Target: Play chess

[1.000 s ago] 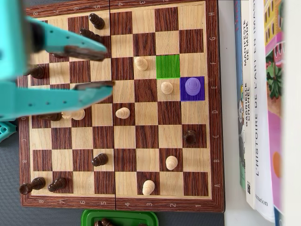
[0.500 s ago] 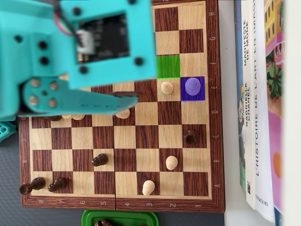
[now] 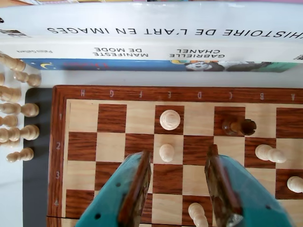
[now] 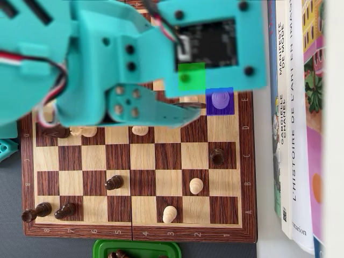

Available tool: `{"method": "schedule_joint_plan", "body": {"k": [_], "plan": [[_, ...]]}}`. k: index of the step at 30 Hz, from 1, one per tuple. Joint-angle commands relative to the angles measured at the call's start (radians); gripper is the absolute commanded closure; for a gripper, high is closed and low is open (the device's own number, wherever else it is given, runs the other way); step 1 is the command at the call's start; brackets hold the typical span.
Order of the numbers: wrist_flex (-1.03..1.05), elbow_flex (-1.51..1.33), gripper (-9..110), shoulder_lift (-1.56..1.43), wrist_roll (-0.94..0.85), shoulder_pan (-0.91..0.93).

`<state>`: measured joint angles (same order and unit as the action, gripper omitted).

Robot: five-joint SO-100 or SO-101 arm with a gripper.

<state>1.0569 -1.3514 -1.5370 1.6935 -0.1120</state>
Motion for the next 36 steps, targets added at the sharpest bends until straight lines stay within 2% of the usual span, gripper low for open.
{"method": "schedule_joint_plan", "body": {"k": [1, 16, 36], "plan": [[0.002, 0.094, 84, 0.025, 0.021, 0.002], [0.002, 0.227, 84, 0.213, 0.057, 0.009], [-0.003, 0.23, 84, 0.299, 0.101, 0.009]]}}
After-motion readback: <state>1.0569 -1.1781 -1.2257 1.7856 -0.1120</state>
